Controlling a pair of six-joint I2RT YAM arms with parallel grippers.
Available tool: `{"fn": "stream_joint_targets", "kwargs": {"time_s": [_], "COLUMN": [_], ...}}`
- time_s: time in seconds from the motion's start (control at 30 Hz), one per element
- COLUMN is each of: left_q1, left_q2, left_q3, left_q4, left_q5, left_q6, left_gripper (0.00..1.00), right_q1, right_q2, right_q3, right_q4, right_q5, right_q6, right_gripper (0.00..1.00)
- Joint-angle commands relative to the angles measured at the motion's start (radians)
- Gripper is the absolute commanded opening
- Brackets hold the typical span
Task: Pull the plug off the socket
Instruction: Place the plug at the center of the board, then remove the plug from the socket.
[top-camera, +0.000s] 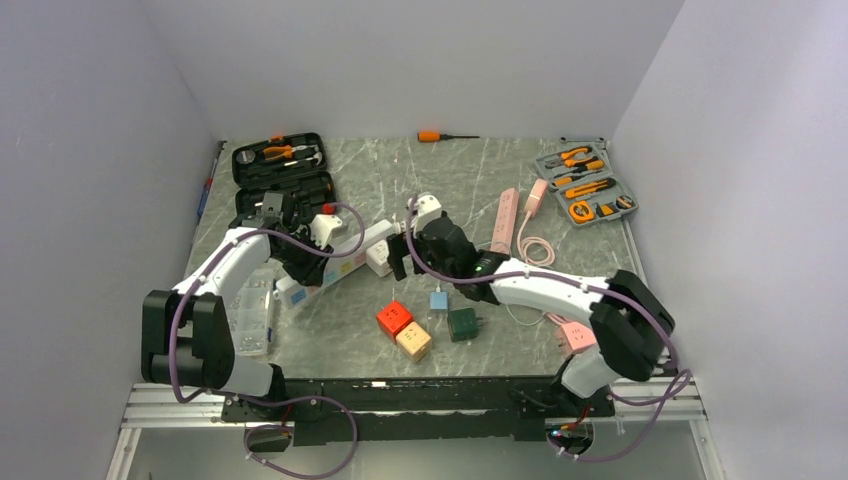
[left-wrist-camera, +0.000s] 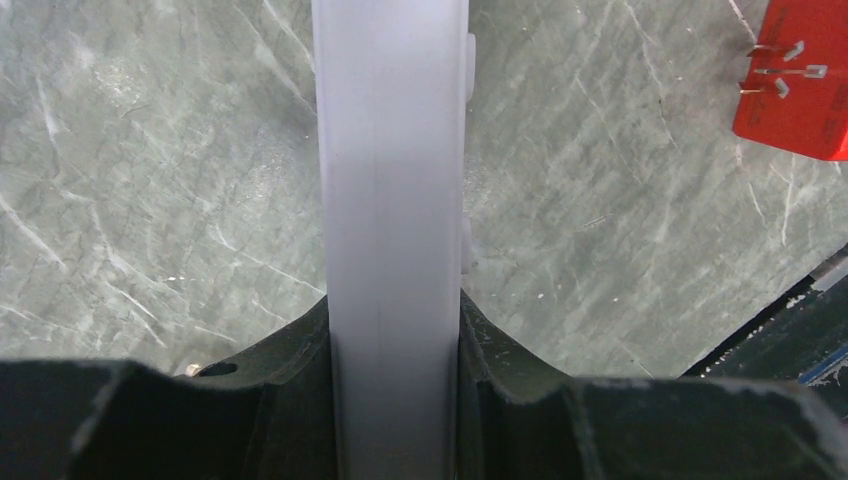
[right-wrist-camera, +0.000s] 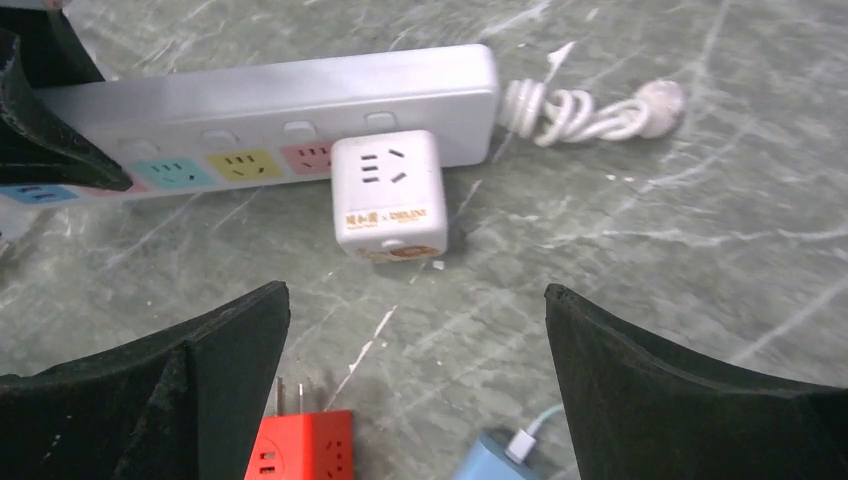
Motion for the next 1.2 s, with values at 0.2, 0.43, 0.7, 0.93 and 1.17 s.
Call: {"fn": "stream_joint_targets", "kwargs": {"time_s": [0.2, 0.43, 0.7, 0.93, 1.17], "left_q1": [0.003, 0.003, 0.003, 0.005, 0.004], "left_q2": [-0.045, -0.048, -0.048, -0.05, -0.054], "left_q3": [0.022, 0.013, 0.021, 0.021, 0.005], "left_q4": [0.003, -0.003, -0.013, -0.015, 0.023], "left_q5": [0.115, 0.121, 0.137, 0.134, 0.079], "left_q6": [0.032, 0.041, 0.044, 0.05, 0.033], "left_gripper": [0.0, 0.0, 0.0, 0.0, 0.0], "right_q1": [0.008, -0.009, -0.014, -0.016, -0.015], "right_q2": [0.231, 0.364, 0.485, 0.523, 0.504], "right_q3": [0.162, 0.249, 0.325, 0.329, 0.316], "right_q4": [0.023, 0.026, 0.009, 0.012, 0.002], "right_q5": [-0.118, -0.137, -0.136, -0.182, -0.18], "right_q6": [-0.039, -0.045, -0.059, -0.045, -0.044], "right_gripper": [1.0, 1.0, 0.98, 0.72, 0.19]}}
